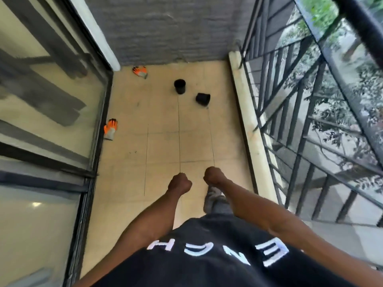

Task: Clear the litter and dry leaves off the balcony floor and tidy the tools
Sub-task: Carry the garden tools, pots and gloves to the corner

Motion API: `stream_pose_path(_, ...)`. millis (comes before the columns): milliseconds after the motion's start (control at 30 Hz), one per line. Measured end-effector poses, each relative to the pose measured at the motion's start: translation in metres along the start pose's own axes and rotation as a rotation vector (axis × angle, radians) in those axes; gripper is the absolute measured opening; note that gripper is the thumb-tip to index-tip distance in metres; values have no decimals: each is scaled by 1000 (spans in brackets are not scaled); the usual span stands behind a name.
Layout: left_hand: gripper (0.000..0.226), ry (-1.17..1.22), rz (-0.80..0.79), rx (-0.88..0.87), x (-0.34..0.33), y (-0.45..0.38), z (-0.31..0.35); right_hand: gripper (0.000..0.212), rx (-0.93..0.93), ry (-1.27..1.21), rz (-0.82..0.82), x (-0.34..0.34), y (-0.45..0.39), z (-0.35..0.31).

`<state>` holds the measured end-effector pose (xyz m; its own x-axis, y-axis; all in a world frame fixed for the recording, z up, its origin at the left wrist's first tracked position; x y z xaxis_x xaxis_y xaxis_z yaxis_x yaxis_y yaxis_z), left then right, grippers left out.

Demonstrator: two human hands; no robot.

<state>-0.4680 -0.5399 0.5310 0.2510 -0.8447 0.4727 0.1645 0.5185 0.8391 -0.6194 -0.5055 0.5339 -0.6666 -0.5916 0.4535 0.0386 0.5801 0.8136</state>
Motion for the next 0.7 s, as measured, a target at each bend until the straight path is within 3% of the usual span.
stream_pose_path(267, 22, 112, 113, -64, 125, -75, 119, 27, -68, -9, 208, 208, -73, -5)
stream_pose_path(700, 27, 156, 97, -3, 314, -226, 142, 28, 55, 132, 87, 342, -234, -139)
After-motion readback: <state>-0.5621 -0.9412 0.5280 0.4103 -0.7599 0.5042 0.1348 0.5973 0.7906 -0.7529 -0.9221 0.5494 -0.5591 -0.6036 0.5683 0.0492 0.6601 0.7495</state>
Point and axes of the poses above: each hand's wrist, its own y-axis away from the middle knuckle, its own x-axis out of the back of the hand, z = x × y, the point moved 3 cm from there along -y, towards the middle knuckle, and after that the axes turned 11 degrees about -z, right-handed, at the moved point
